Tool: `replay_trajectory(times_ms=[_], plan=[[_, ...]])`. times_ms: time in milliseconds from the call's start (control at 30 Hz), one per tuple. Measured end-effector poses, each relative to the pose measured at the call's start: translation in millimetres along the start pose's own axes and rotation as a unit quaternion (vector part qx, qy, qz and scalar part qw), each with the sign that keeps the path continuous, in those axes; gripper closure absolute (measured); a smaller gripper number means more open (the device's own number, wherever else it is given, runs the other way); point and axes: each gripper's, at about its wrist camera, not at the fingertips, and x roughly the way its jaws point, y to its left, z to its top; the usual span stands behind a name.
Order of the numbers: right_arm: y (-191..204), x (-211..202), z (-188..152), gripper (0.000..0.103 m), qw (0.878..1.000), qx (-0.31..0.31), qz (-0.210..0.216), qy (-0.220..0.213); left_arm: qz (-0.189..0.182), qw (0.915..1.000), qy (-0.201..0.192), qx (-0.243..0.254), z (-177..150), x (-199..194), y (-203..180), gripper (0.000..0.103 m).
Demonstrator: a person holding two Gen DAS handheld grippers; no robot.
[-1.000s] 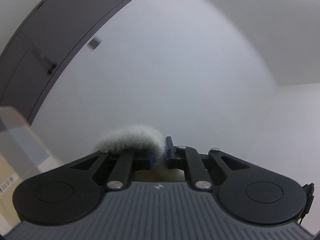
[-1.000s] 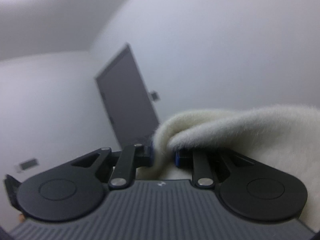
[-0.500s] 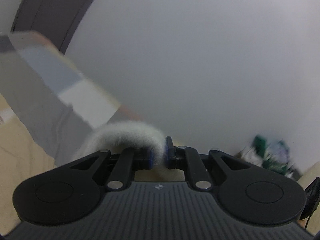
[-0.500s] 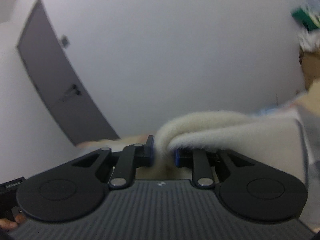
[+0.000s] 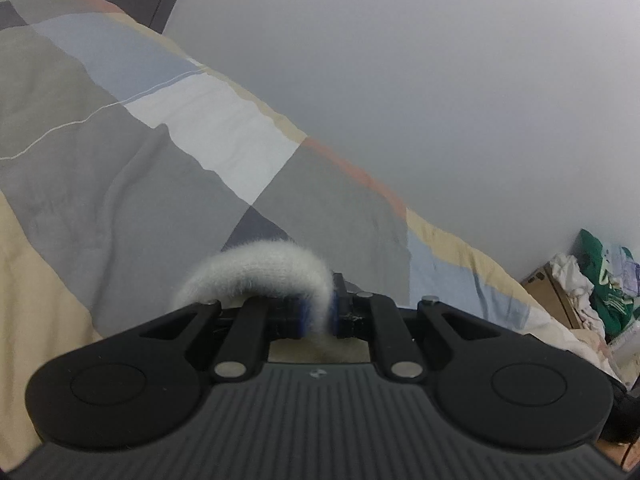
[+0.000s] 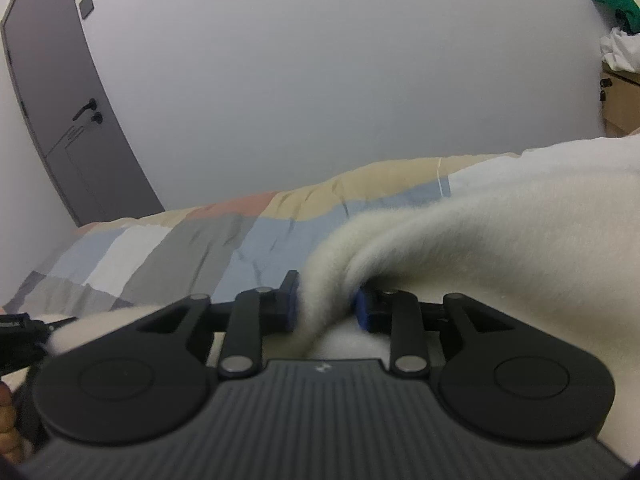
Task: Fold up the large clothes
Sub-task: 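Lower the sweater onto the bed and open both grippers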
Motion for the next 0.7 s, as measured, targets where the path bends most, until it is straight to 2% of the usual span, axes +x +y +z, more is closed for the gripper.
replay_trajectory(times_ms=[33,100,133,167,200,233,333,433,567,700], plan=[[1.6,-2.9,-0.4,0.069,1.0,0.0,-0.002,-0.002,-0.001,1.0,0.005,0.004,1.7,-1.8,-1.6,0.085],[6.2,-15.0,2.3,0.062,1.0,0.0,-0.003,-0.001,-0.01,0.9995,0.028,0.014,6.0,-7.0,-4.0,0.065],[8.7,-18.6,2.9,0.051,1.0,0.001,0.0,0.002,-0.012,0.9992,0.033,0.018,4.9,-25.4,-12.7,0.052],[11.5,-26.3,4.0,0.04,1.0,0.003,0.006,0.004,-0.01,0.9993,0.028,0.025,4.7,-36.7,-17.0,0.047],[14.8,-34.1,4.3,0.028,1.0,0.006,0.011,0.003,-0.006,0.9992,0.018,0.034,4.2,-49.5,-21.2,0.046],[18.0,-44.5,3.9,0.024,1.0,0.006,0.016,-0.001,-0.006,0.999,0.014,0.041,3.9,-61.3,-25.1,0.046],[30.8,-83.2,-0.8,0.023,1.0,-0.007,0.025,-0.01,-0.008,0.9986,0.001,0.051,-0.8,-105.6,-36.3,0.046],[42.2,-124.8,-10.2,0.023,0.999,-0.018,0.029,-0.015,0.002,0.9965,-0.015,0.082,-13.8,-155.0,-51.4,0.046],[59.0,-192.6,-29.3,0.023,0.998,-0.052,0.034,-0.024,0.006,0.9926,-0.028,0.117,-44.4,-220.9,-69.6,0.046],[69.2,-255.4,-49.7,0.023,0.997,-0.062,0.03,-0.027,0.008,0.9916,-0.031,0.125,-77.6,-277.2,-77.1,0.046]])
